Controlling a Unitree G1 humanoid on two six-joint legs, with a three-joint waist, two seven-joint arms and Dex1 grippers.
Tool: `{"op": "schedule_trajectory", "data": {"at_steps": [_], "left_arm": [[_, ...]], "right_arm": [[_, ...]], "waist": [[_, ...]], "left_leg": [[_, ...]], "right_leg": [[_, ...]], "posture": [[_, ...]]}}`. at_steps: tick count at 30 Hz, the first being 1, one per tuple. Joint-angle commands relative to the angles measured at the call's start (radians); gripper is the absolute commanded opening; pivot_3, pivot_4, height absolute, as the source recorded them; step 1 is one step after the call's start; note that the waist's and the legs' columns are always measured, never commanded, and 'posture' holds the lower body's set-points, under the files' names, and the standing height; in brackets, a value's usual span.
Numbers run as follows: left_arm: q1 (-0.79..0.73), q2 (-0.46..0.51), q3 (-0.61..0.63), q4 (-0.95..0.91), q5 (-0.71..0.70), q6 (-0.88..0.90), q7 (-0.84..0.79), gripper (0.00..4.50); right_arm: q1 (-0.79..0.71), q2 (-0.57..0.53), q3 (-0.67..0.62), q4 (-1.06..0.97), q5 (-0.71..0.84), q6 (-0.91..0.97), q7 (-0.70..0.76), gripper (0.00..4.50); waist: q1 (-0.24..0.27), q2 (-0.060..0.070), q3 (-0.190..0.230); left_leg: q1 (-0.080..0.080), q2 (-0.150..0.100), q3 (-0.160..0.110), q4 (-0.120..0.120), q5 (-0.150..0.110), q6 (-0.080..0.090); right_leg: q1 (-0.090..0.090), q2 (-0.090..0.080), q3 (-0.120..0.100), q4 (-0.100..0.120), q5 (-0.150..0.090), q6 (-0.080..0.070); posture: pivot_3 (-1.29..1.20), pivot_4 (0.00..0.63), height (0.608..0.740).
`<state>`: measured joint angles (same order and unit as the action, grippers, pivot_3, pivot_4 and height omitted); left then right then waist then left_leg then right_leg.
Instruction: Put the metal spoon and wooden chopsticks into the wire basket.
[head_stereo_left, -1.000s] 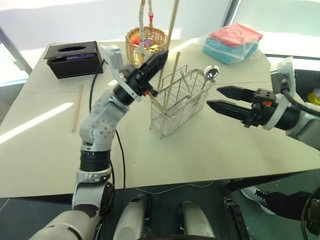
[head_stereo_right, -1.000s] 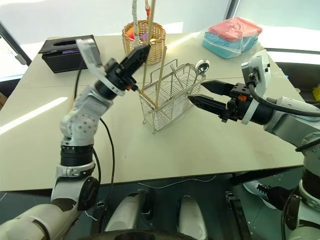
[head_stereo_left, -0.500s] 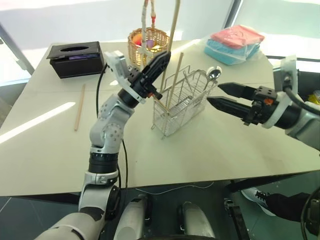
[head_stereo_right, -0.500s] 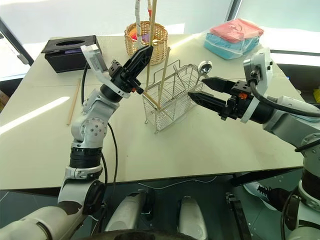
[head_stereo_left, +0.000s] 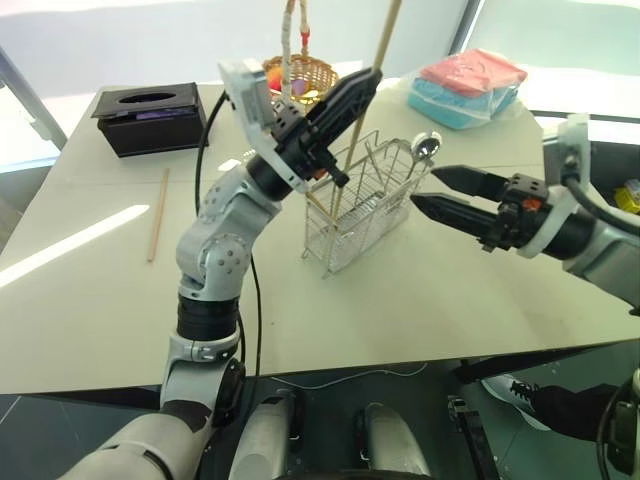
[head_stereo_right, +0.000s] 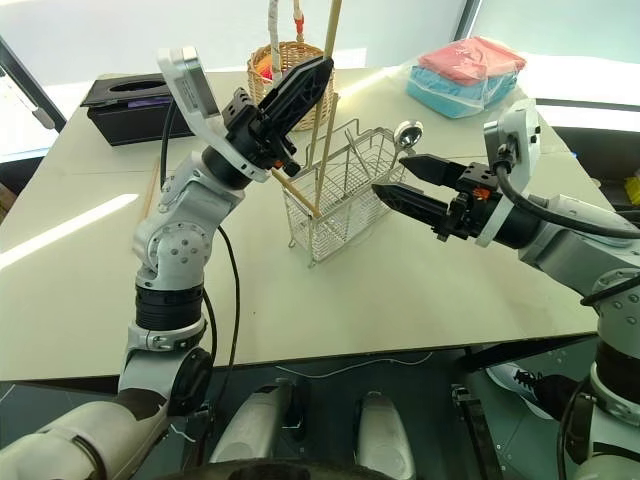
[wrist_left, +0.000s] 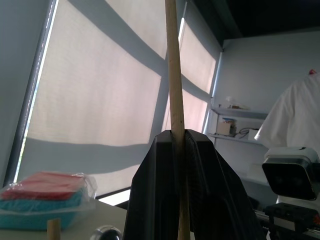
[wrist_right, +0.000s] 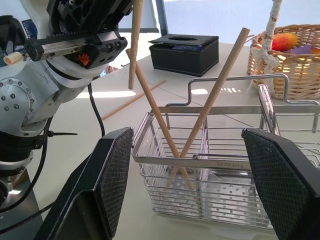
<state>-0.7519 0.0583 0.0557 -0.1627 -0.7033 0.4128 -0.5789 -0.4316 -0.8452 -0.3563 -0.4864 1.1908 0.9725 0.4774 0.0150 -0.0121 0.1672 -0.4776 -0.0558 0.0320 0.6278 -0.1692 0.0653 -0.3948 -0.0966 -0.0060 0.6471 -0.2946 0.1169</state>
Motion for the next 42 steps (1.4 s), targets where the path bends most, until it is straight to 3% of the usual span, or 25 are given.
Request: {"op": "schedule_trajectory", "data": {"at_steps": [1, 17, 20, 25, 32, 37, 42], "left_arm": [[0.025, 0.0, -0.026, -0.005, 0.042, -0.029, 0.009, 0.1], [0.105, -0.053, -0.107, 0.126, 0.193, -0.184, -0.036, 0.1], [0.106, -0.053, -0.105, 0.134, 0.196, -0.188, -0.04, 1.16], [0.099, -0.051, -0.097, 0.145, 0.216, -0.208, -0.026, 3.62], [0.056, -0.038, -0.061, 0.13, 0.214, -0.23, 0.0, 3.62], [-0.177, 0.019, 0.101, 0.082, 0.107, -0.128, 0.166, 3.62], [-0.305, 0.146, 0.219, 0.099, 0.127, 0.012, 0.388, 3.62]], "right_arm": [[0.002, 0.002, -0.017, -0.02, 0.001, -0.029, 0.001, 3.57], [0.011, 0.002, -0.022, -0.026, 0.01, -0.039, -0.015, 3.57], [0.011, 0.001, -0.022, -0.027, 0.012, -0.04, -0.02, 3.57], [0.01, -0.002, -0.023, -0.025, 0.013, -0.041, -0.02, 3.57], [0.014, -0.009, -0.027, -0.021, 0.017, -0.037, -0.01, 3.57], [-0.03, -0.057, -0.009, -0.027, 0.088, 0.011, 0.039, 3.57], [-0.086, -0.096, 0.018, -0.046, 0.169, 0.042, 0.046, 3.57]], "waist": [[0.0, 0.0, 0.0], [-0.001, 0.0, 0.0], [-0.001, 0.0, 0.0], [-0.001, 0.0, 0.0], [-0.001, 0.0, 0.0], [-0.002, -0.001, 0.001], [-0.003, 0.0, 0.001]], "left_leg": [[0.0, 0.0, 0.0, 0.0, 0.0, 0.0], [0.0, 0.0, 0.0, -0.001, -0.001, -0.002], [0.0, 0.0, 0.0, -0.001, -0.001, -0.002], [0.0, 0.0, 0.0, -0.001, -0.001, -0.002], [0.0, 0.0, 0.0, -0.001, 0.0, 0.0], [-0.003, 0.0, 0.0, 0.001, 0.0, 0.0], [0.0, 0.0, 0.0, 0.0, -0.001, 0.001]], "right_leg": [[0.0, 0.0, 0.0, 0.0, 0.0, 0.0], [-0.001, 0.0, 0.0, 0.0, 0.0, 0.0], [-0.001, 0.0, 0.0, 0.0, 0.0, 0.0], [-0.001, 0.0, 0.0, 0.0, 0.0, 0.0], [-0.001, 0.0, 0.0, 0.0, 0.0, 0.0], [-0.003, 0.0, 0.0, 0.0, 0.001, 0.001], [-0.001, 0.0, 0.0, 0.0, 0.001, 0.002]], "posture": [[0.0, 0.15, 0.74], [0.0, 0.15, 0.74], [0.0, 0.15, 0.74], [0.0, 0.15, 0.74], [0.0, 0.15, 0.74], [0.0, 0.15, 0.74], [0.0, 0.15, 0.74]]}}
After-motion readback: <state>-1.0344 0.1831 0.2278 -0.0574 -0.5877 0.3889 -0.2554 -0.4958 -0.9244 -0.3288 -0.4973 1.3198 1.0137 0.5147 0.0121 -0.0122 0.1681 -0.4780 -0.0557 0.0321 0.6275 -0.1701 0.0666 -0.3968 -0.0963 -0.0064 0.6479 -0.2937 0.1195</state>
